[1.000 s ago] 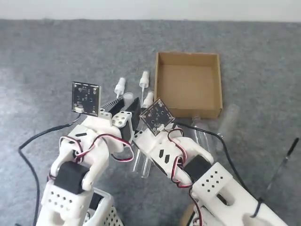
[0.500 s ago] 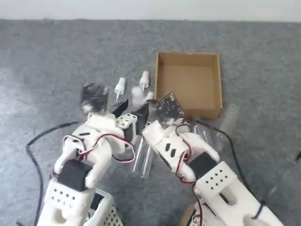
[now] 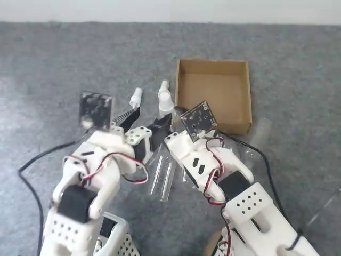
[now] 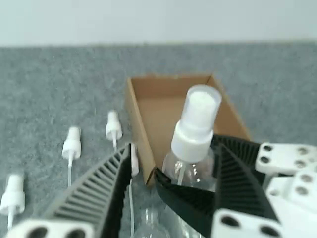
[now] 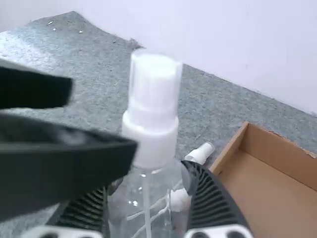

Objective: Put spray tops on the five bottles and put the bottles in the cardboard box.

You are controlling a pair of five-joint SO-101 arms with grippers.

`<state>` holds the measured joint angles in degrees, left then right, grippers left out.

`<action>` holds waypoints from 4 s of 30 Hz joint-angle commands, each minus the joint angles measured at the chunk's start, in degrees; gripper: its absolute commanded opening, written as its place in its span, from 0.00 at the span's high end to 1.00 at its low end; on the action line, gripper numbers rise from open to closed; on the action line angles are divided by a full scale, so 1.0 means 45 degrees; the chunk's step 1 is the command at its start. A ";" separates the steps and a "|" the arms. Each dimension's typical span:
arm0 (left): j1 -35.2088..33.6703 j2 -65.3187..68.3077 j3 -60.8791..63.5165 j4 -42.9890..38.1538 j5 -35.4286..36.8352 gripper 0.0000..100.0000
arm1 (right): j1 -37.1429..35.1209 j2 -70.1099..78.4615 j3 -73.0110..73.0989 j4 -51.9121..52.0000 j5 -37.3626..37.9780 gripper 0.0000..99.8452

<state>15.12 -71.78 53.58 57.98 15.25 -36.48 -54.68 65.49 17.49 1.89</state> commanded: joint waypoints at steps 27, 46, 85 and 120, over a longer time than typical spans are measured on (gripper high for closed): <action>-0.1114 -0.0586 0.3409 -0.3751 -0.2071 0.62 | 0.0107 0.8176 -1.4847 0.8586 -0.1875 0.99; -0.1543 0.0098 0.3390 -0.4103 -0.2110 0.62 | 0.1397 0.7805 -1.4828 0.8410 -0.1211 0.99; -0.6740 0.0098 0.5070 -0.5060 -0.2794 0.98 | 0.4269 1.7182 -1.4906 -0.1495 -0.0625 0.99; -0.6740 0.0098 0.5245 -0.5079 -0.2774 0.98 | 0.3956 1.7221 -1.4828 -0.1397 -0.0606 0.85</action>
<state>-14.77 -71.25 77.41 37.05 2.86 -17.85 23.91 2.20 12.04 -1.89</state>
